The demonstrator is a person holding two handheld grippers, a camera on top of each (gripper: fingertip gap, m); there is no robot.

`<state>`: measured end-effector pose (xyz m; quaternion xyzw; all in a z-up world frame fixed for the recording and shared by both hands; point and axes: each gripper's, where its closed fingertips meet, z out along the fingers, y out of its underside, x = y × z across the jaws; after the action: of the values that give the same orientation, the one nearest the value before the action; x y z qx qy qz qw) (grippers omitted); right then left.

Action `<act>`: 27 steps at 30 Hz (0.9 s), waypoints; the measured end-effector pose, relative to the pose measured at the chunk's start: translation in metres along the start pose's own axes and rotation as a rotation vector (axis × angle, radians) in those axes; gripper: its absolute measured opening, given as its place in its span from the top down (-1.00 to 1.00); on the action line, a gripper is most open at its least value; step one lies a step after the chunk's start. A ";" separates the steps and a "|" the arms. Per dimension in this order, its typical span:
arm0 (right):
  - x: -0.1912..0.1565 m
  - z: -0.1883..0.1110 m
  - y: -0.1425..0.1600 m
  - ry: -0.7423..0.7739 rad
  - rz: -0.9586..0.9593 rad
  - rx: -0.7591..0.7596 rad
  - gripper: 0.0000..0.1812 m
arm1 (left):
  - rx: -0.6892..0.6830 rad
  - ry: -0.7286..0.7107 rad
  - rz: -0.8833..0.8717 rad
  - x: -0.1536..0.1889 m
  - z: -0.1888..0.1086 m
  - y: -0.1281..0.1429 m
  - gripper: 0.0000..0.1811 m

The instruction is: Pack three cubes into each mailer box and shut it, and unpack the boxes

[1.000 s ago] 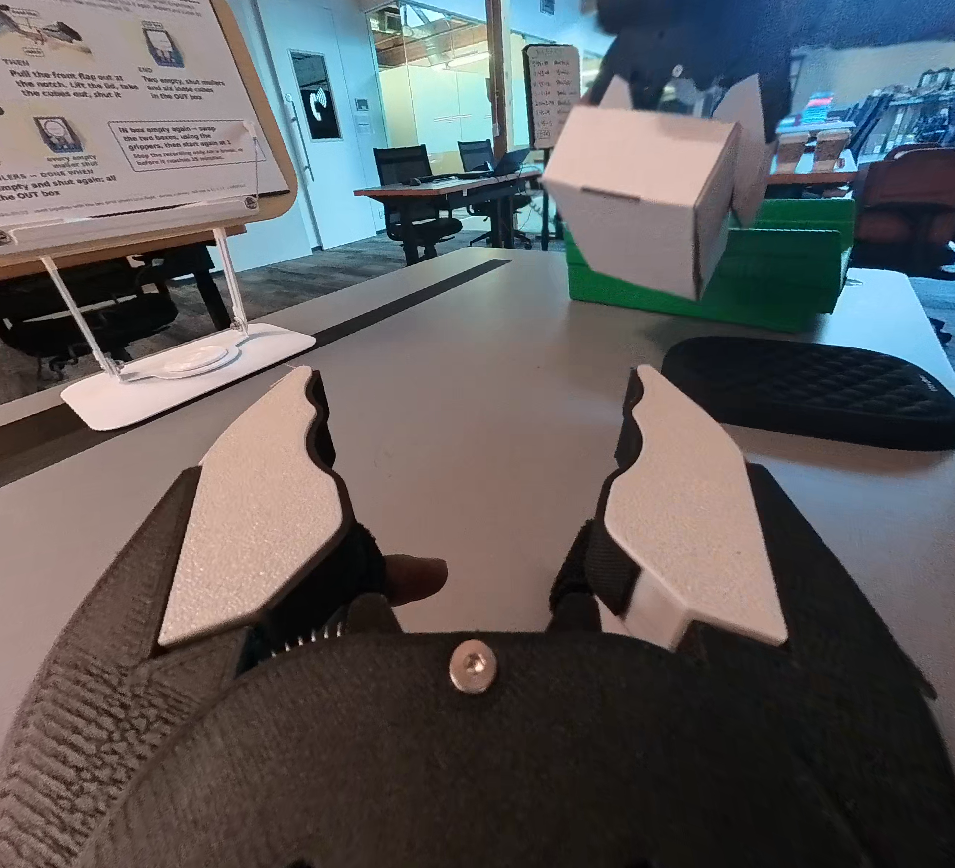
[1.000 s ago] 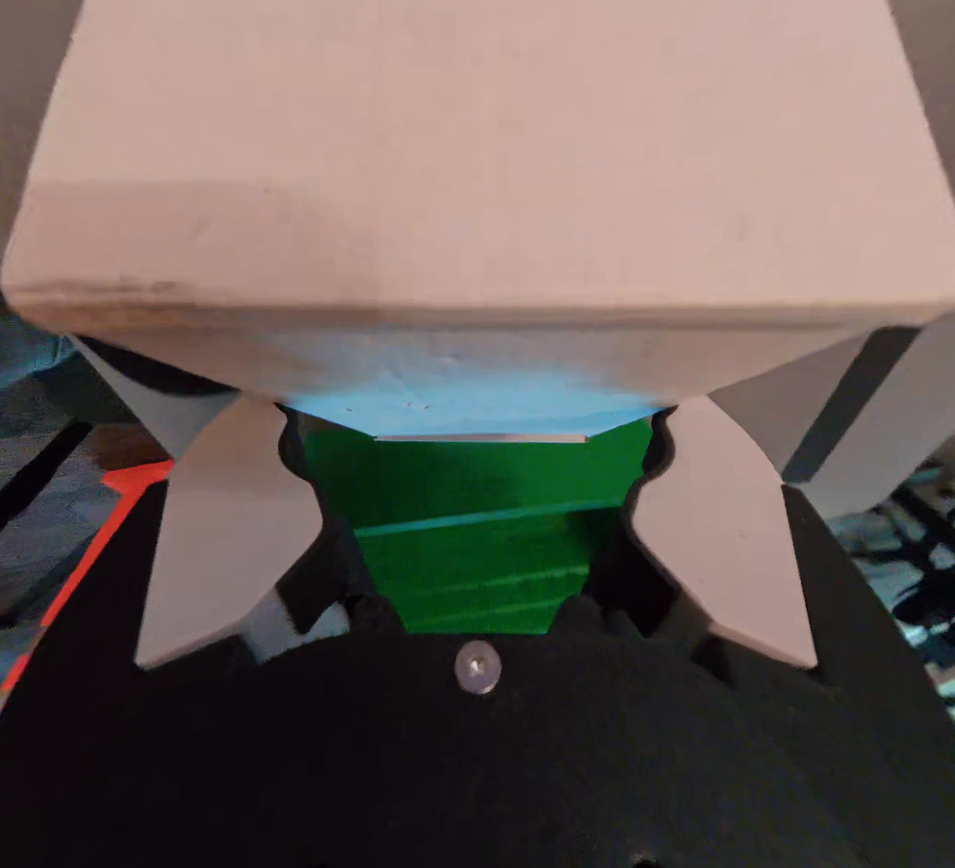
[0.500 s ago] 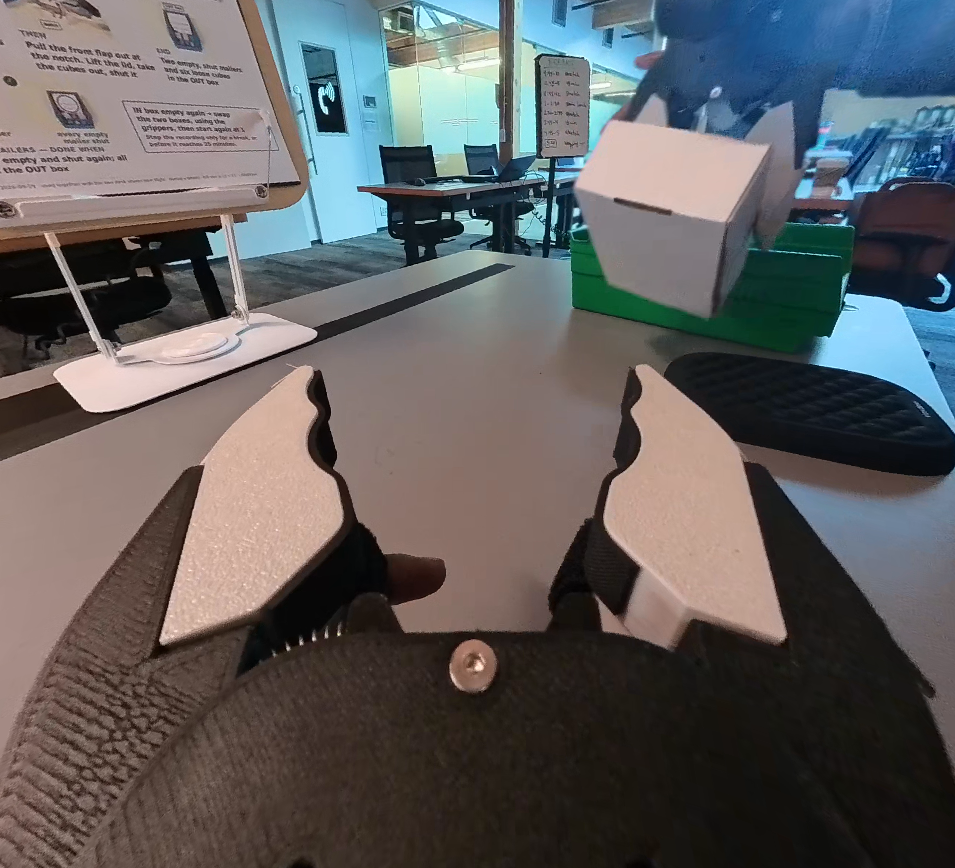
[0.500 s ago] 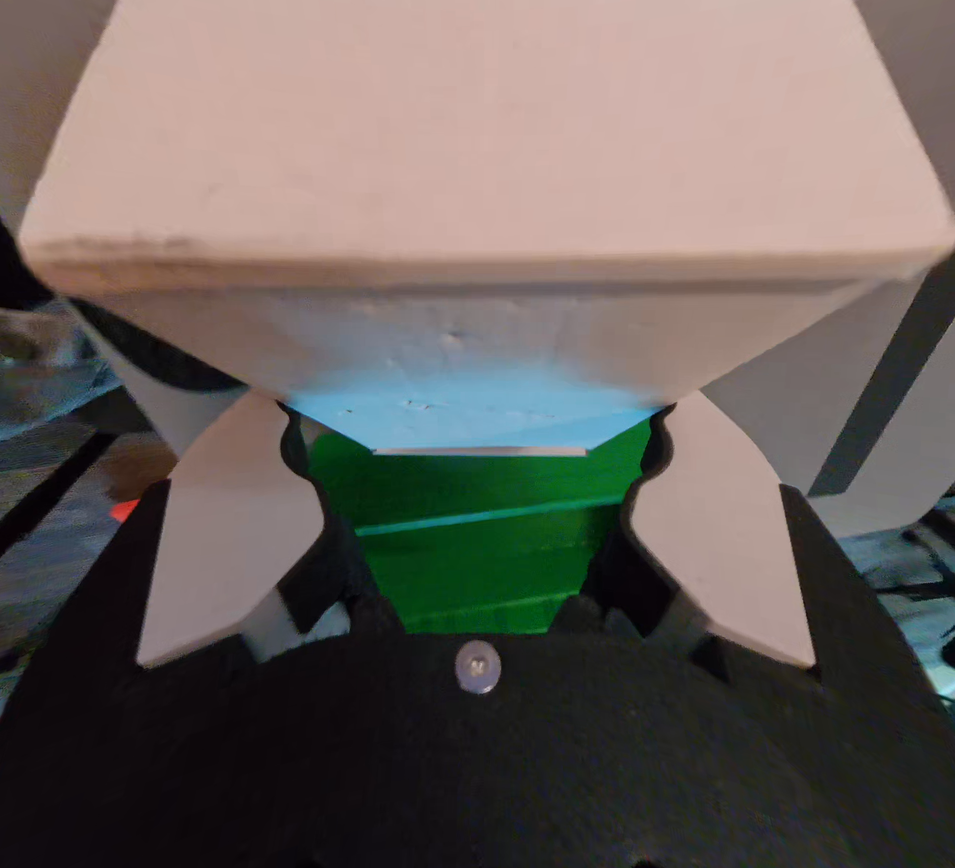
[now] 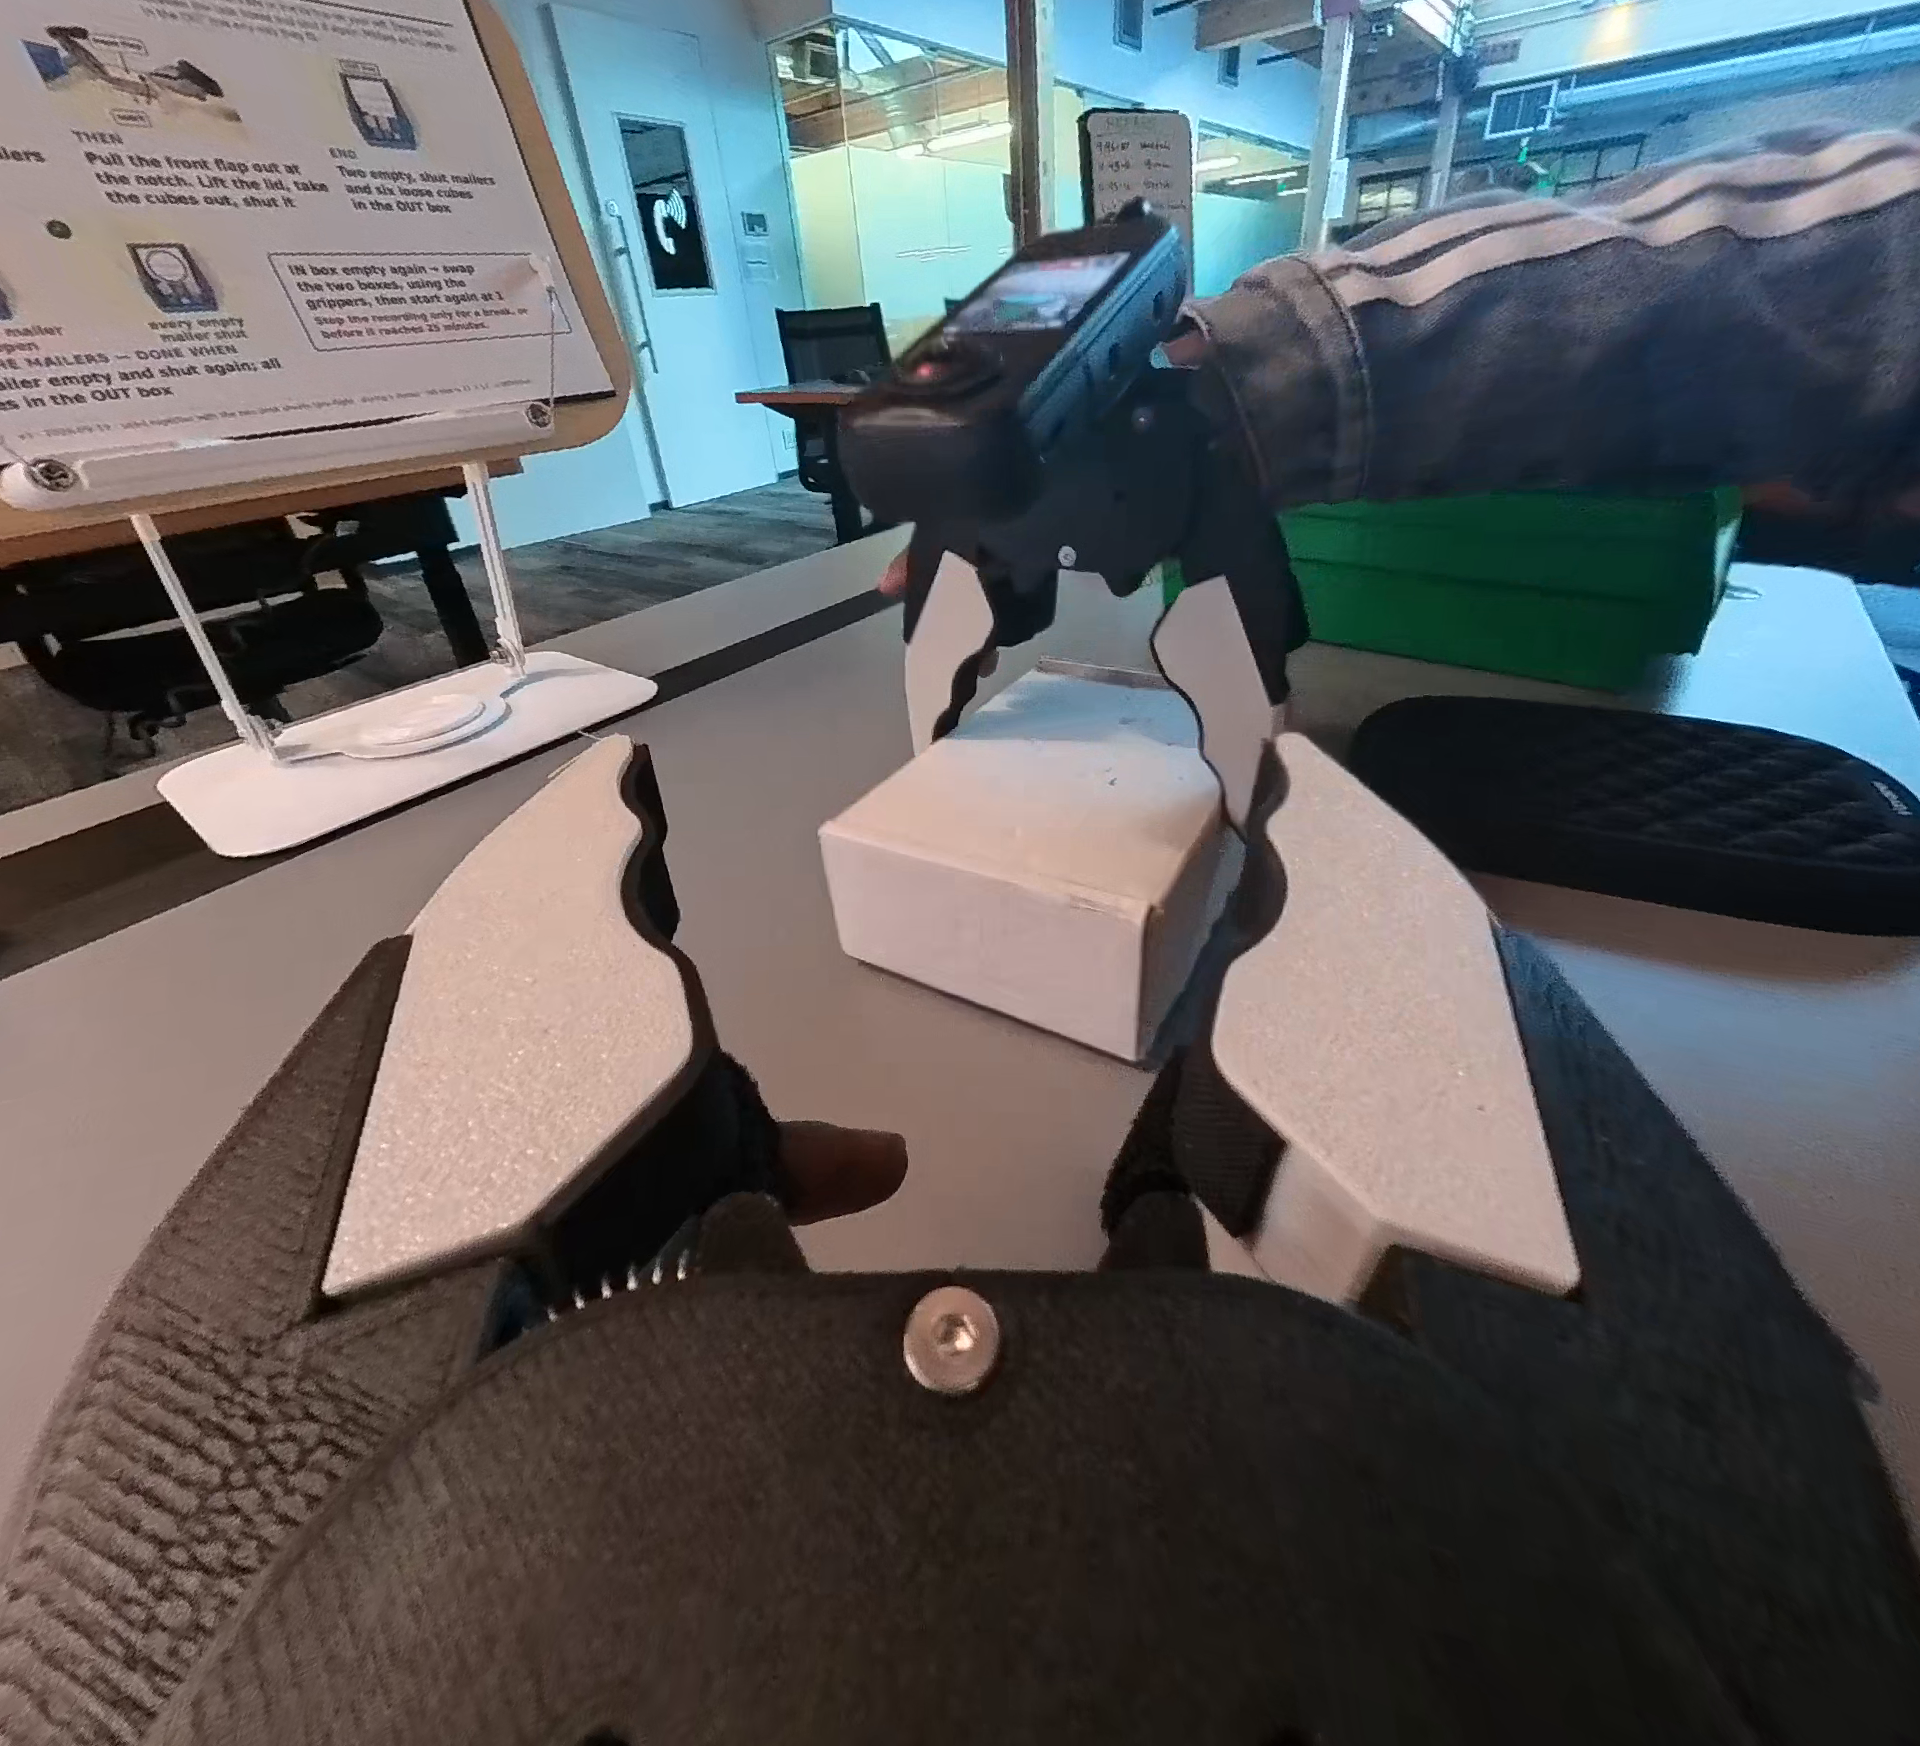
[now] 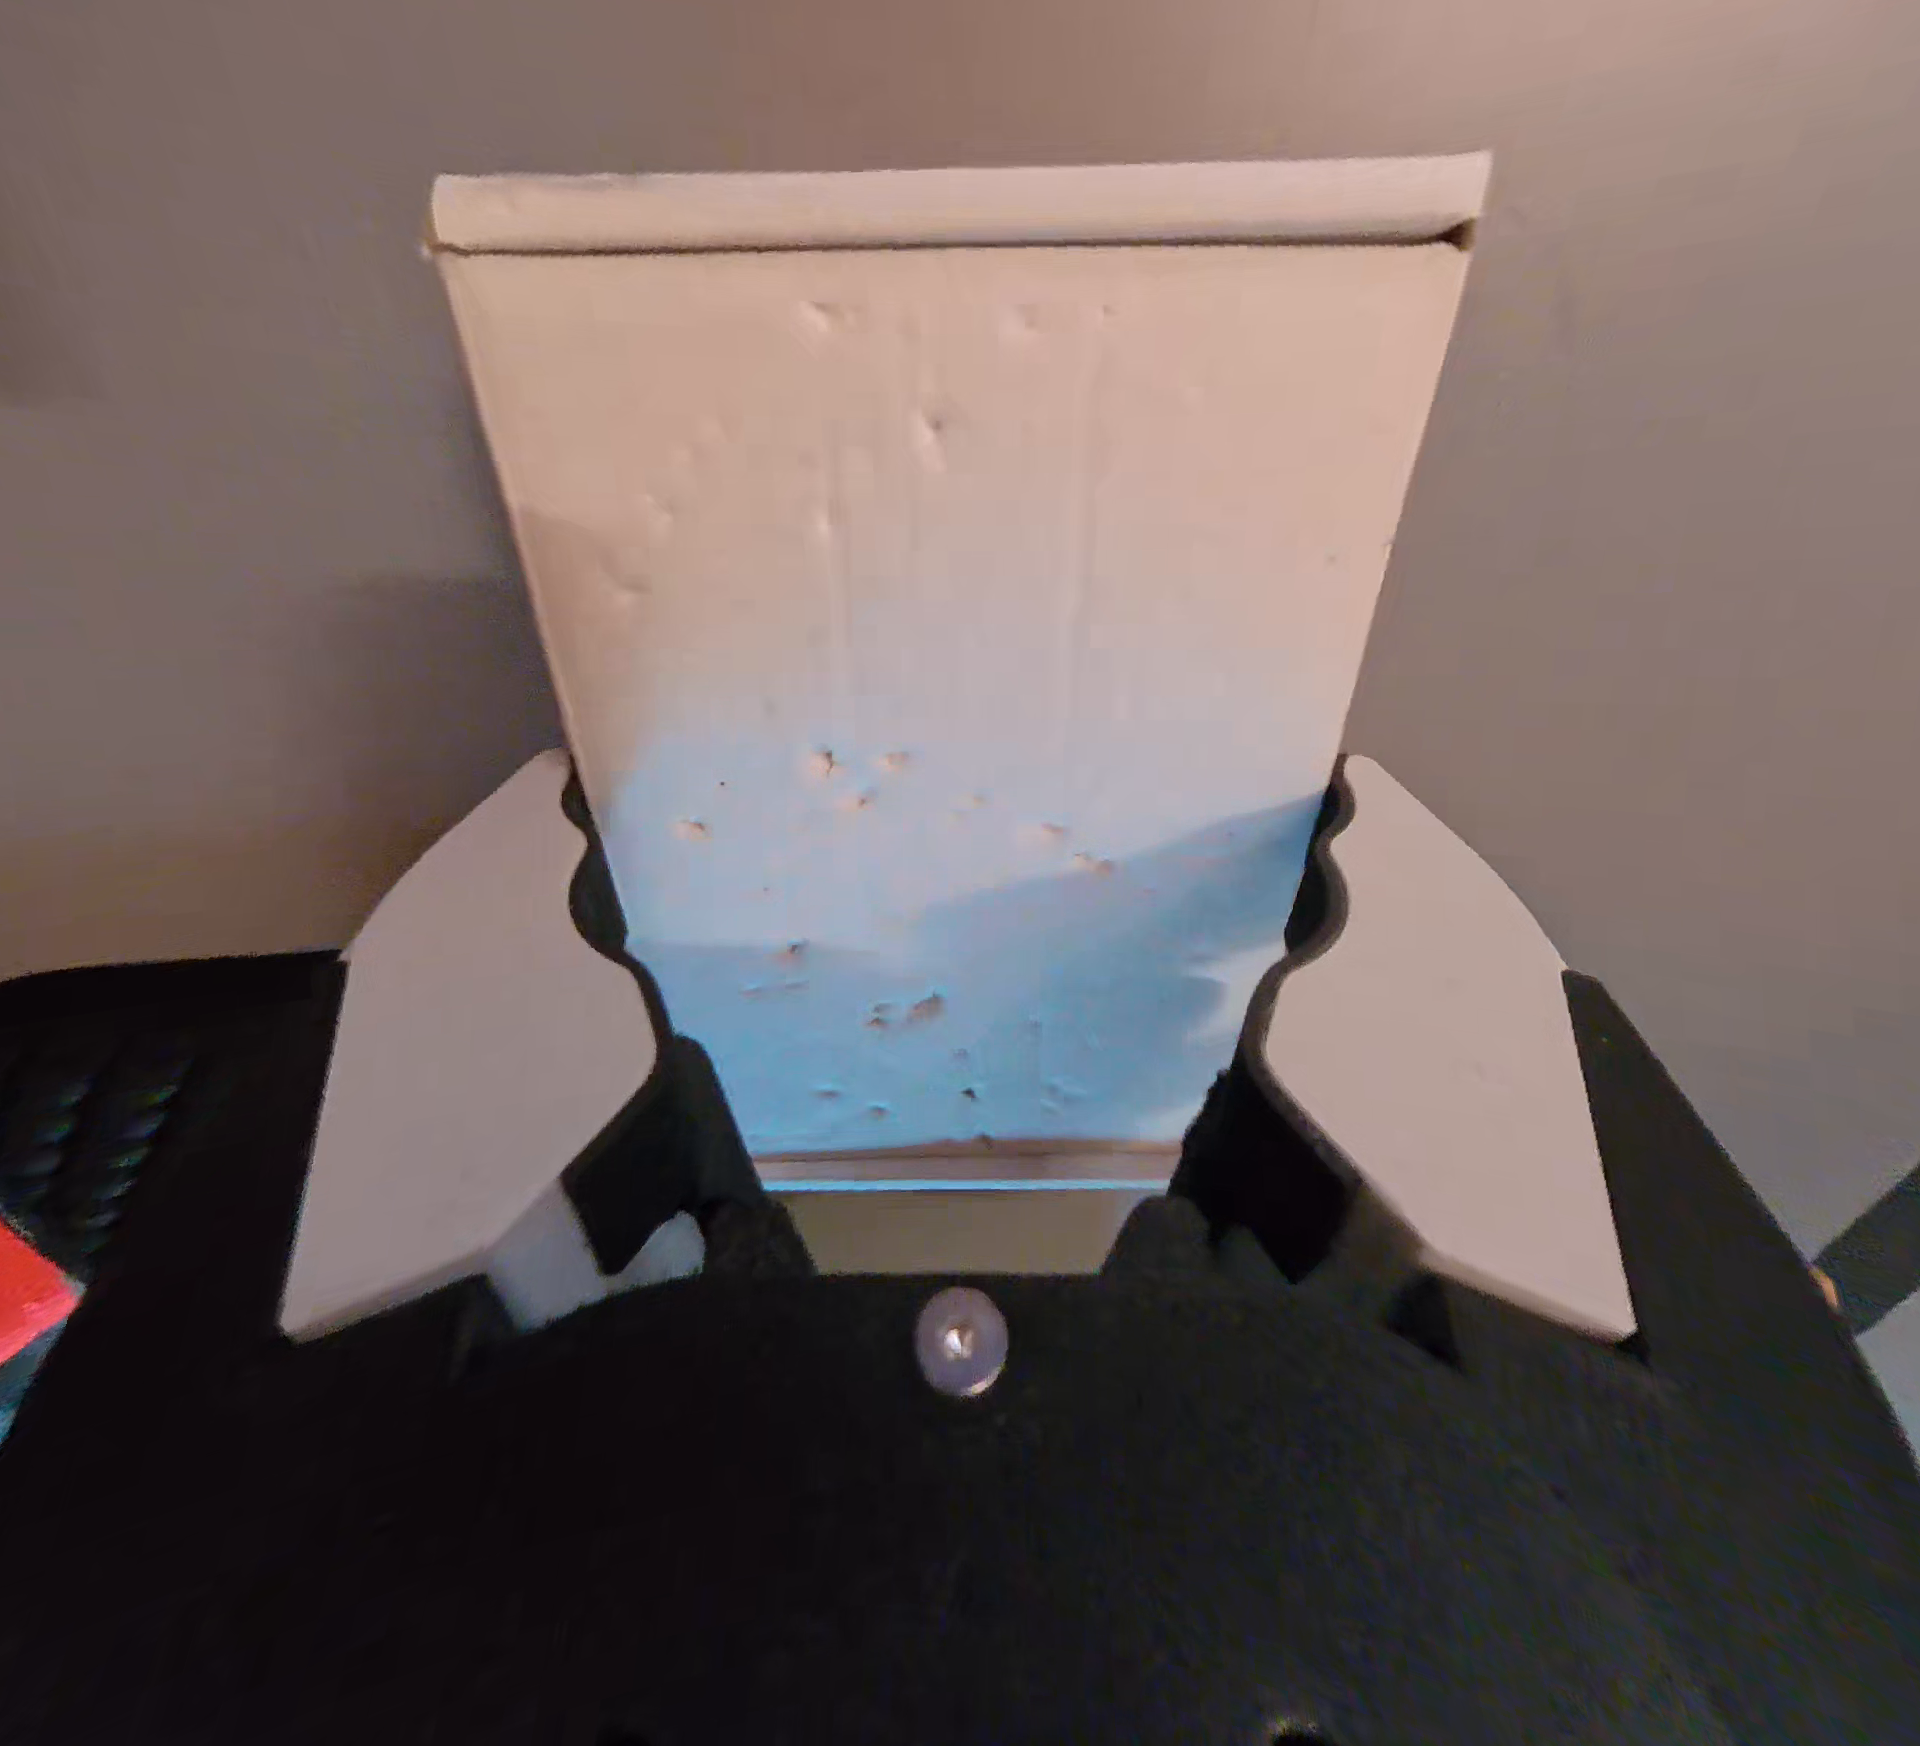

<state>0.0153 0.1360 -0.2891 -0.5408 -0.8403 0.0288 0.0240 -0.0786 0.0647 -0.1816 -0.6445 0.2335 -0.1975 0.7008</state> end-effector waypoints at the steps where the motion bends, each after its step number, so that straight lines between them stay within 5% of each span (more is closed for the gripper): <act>1: 0.003 -0.001 -0.003 0.011 0.010 0.023 -0.40 | -0.002 0.001 0.007 0.001 0.000 0.000 -0.17; 8: 0.009 -0.004 0.004 0.063 0.080 0.034 -0.62 | -0.007 -0.001 0.017 0.001 0.001 0.001 -0.18; 27: 0.005 0.016 0.005 0.044 0.101 -0.033 -0.60 | -0.015 0.001 0.047 0.003 0.001 0.002 -0.17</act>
<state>0.0163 0.1423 -0.3050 -0.5832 -0.8117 0.0042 0.0322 -0.0756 0.0645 -0.1833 -0.6440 0.2505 -0.1794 0.7002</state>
